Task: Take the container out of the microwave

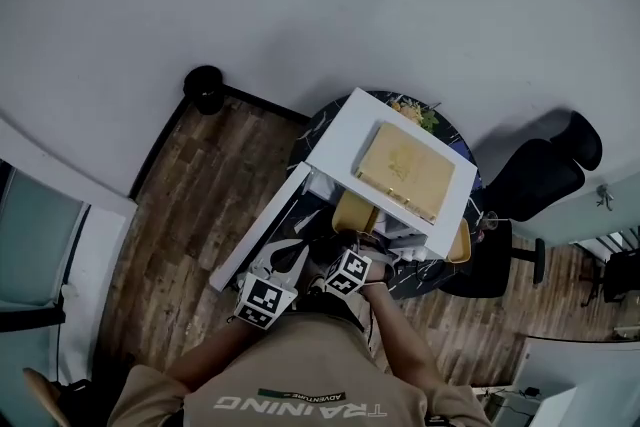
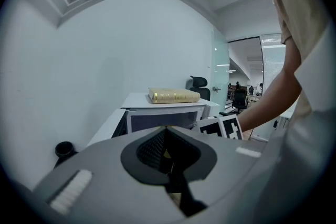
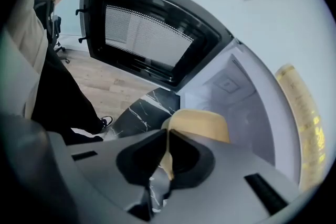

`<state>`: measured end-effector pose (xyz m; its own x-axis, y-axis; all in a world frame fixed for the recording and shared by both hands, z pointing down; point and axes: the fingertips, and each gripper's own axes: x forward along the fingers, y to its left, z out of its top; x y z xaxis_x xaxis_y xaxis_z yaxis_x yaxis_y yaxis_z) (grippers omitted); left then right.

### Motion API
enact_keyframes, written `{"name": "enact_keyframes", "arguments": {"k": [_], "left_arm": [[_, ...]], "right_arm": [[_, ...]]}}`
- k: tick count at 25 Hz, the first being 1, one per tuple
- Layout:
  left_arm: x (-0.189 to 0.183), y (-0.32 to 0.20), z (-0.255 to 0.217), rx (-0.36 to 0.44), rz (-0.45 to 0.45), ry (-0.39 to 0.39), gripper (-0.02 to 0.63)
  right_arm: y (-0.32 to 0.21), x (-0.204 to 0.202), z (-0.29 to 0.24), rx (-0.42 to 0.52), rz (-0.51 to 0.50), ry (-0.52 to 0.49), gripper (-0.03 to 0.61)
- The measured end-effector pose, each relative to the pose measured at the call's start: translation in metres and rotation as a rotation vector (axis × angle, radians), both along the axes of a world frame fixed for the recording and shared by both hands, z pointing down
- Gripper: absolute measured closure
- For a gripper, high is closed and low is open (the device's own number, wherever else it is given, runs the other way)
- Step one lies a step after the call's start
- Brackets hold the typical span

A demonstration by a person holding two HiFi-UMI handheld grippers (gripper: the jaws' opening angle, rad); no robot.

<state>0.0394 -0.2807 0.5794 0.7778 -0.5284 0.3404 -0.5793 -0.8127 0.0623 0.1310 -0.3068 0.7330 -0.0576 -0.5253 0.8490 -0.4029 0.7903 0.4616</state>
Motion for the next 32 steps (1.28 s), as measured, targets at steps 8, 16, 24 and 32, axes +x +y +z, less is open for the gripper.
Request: {"name": "enact_keyframes", "arguments": {"k": [8,16,24,32], "left_arm": [[0.005,0.031,0.001,0.013,-0.015,-0.027,0.606],[0.022,0.098,-0.005,0.023,-0.108,-0.048,0.606],[0.019,0.173,0.004,-0.011,-0.173,-0.121,0.606],[0.013,0.213,0.004,-0.015,-0.153,-0.129,0.606]], "right_arm": [[0.043,-0.013,-0.001,-0.019,-0.074,-0.020,0.568],[0.113,0.001,-0.006,0.005,-0.155,-0.030,0.569],[0.189,0.009,0.002,-0.001,-0.212,-0.062,0.568],[0.225,-0.008,0.003,-0.021,-0.221,-0.083,0.568]]}}
